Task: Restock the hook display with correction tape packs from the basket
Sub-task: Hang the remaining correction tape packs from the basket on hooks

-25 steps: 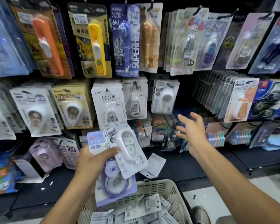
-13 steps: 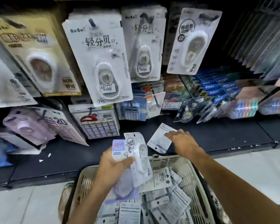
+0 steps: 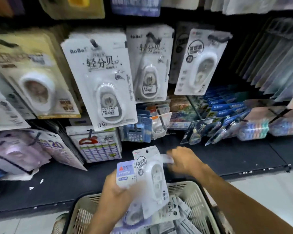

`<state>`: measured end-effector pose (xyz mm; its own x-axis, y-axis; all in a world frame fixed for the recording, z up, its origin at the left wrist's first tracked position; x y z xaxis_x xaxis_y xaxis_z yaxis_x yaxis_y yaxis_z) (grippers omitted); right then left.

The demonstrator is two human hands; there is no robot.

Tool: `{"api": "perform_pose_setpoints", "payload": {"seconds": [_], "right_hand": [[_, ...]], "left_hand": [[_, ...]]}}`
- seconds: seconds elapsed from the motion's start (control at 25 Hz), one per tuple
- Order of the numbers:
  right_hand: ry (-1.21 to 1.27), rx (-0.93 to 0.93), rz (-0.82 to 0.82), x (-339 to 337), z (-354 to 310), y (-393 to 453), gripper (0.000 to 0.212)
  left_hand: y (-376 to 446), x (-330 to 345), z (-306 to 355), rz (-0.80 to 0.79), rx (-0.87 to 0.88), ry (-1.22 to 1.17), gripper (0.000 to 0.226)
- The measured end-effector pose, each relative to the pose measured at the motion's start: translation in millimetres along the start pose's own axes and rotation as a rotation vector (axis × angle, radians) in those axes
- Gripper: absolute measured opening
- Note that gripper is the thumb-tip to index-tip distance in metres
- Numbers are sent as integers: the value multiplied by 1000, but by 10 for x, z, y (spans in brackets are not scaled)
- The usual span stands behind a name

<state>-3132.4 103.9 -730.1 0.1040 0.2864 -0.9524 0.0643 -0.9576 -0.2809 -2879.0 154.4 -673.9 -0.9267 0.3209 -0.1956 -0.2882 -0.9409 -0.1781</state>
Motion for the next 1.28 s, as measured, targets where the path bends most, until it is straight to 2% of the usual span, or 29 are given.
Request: {"api": "perform_pose_setpoints", "payload": {"seconds": [0.08,0.16,0.24,0.32,0.36,0.44,0.52,0.6,0.72,0.88,1.04,1.16,1.28], "right_hand": [[123,-81,-43,-410,-159,-247,27],[105,-178,-134,-879,-309,-499,27],[97,-161,-112,-1386,-338,-793,25],[179,-110,40,-1889,-247,-1124,27],[305,-88,152,-2104,-172,-1309,28],[739,-58,391,-2395,-30,-1639,31],[1168,-50,556,-2495,57,-1783,30],[1362,49,670,-2474,100,-1788,23],[1431,273,695,-2363,63,-1749,15],[1421,266,680,-2335,-48,-1734,11],[1543,392,769,-2290,-23,-1782,10],[1526,447,731,-2250,-8,-1779,24],[1375,488,833,-2234,-80,-1778,53]], "left_hand": [[-140,17,365,-64,121,54,38],[-180,-17,784,-141,247,125,37],[-223,-146,1292,-180,349,178,35],[-266,-329,1771,-171,446,205,32],[-298,-424,1979,-148,485,187,32],[-332,-584,2216,-91,529,92,36],[-329,-655,2239,-21,529,-14,43],[-280,-629,2164,38,507,-131,35],[-208,-500,2097,66,504,-158,36],[-150,-378,2109,71,487,-213,38],[-128,-381,2110,75,479,-268,41],[-131,-382,2119,63,477,-298,42],[-120,-337,2105,56,460,-293,36]]}}
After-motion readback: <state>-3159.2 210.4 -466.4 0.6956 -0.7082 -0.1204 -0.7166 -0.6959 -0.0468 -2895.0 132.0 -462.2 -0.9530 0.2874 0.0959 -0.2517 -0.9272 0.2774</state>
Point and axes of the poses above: each hand's wrist, its own y-axis towards the middle knuckle, its own x-axis out of the palm, z = x × y, the point moved 3 cm from there along y, towards the middle knuckle, and after that the axes turned 4 degrees about y, right-handed, at the moved point
